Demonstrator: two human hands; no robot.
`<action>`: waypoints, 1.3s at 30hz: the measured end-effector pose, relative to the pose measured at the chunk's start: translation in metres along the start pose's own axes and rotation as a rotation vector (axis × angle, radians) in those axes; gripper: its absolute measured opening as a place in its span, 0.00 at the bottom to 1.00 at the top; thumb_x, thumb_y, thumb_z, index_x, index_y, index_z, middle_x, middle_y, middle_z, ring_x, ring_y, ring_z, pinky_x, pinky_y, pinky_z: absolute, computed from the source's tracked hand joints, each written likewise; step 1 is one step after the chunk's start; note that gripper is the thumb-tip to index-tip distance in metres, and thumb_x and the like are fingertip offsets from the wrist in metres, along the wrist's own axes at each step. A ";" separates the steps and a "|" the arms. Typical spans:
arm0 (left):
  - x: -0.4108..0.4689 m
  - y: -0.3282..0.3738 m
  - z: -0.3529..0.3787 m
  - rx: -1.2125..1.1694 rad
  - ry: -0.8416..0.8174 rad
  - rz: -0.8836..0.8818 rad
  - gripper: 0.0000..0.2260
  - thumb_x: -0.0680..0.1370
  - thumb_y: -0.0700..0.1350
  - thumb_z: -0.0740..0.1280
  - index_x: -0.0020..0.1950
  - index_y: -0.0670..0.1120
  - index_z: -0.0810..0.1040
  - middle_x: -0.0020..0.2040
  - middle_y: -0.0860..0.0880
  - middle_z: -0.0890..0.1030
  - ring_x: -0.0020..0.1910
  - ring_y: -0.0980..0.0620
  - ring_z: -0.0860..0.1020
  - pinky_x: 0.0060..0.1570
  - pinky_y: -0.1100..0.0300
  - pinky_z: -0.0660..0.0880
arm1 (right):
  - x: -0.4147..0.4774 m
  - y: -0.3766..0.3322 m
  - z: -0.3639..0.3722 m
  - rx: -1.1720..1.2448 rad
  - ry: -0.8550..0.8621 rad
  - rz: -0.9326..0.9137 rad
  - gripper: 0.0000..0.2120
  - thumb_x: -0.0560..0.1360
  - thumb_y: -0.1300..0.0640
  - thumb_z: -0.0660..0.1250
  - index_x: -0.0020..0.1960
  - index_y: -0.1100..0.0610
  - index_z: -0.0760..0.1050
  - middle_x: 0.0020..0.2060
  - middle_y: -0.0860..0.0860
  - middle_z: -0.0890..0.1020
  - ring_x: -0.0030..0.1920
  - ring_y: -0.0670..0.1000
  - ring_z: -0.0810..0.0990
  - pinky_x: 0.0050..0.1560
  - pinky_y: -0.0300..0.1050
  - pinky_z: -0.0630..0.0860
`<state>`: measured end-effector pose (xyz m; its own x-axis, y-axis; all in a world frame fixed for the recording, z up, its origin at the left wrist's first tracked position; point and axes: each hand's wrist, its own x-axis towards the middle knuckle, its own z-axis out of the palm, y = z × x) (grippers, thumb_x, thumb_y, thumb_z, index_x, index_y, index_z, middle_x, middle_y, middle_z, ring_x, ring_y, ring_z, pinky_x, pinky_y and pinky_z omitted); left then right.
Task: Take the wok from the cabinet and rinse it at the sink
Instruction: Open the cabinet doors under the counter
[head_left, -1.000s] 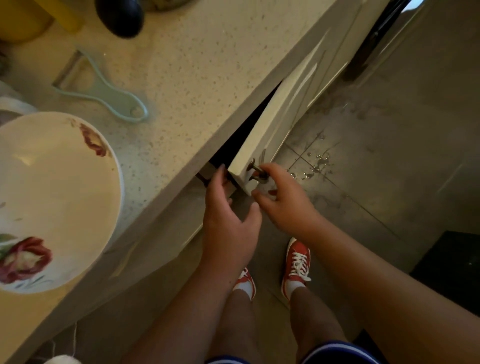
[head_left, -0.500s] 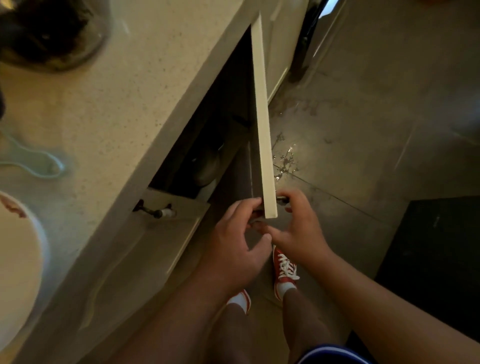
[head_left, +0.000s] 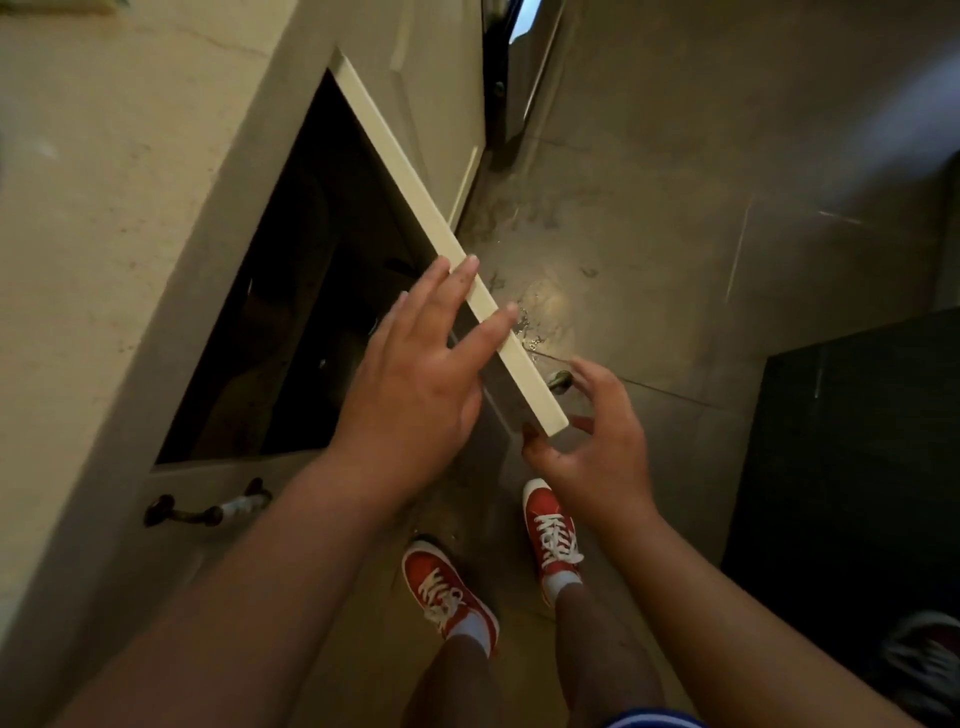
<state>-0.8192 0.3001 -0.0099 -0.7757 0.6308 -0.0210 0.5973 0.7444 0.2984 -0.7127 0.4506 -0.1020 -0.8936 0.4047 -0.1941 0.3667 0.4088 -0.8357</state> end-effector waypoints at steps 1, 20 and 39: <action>0.007 0.001 0.002 0.031 -0.035 0.022 0.31 0.73 0.39 0.72 0.74 0.50 0.68 0.78 0.40 0.62 0.78 0.39 0.56 0.71 0.39 0.61 | -0.002 0.003 0.000 0.037 0.049 0.065 0.37 0.63 0.41 0.72 0.70 0.42 0.64 0.65 0.42 0.71 0.62 0.40 0.71 0.50 0.33 0.73; 0.129 0.042 0.035 0.241 -0.072 0.099 0.44 0.72 0.52 0.72 0.80 0.54 0.48 0.80 0.41 0.52 0.78 0.39 0.50 0.65 0.41 0.69 | 0.115 0.022 -0.074 0.423 0.244 0.320 0.21 0.75 0.56 0.71 0.66 0.49 0.73 0.60 0.44 0.80 0.59 0.38 0.77 0.57 0.41 0.78; 0.216 0.060 0.046 0.231 0.022 -0.031 0.41 0.74 0.54 0.68 0.80 0.54 0.47 0.81 0.42 0.49 0.79 0.40 0.48 0.62 0.45 0.71 | 0.230 0.027 -0.101 0.328 0.107 0.153 0.38 0.68 0.62 0.74 0.73 0.50 0.63 0.57 0.37 0.77 0.56 0.29 0.74 0.62 0.46 0.75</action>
<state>-0.9419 0.4907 -0.0401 -0.7971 0.6039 -0.0049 0.6021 0.7953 0.0712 -0.8824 0.6376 -0.1173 -0.7966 0.5307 -0.2893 0.3758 0.0600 -0.9247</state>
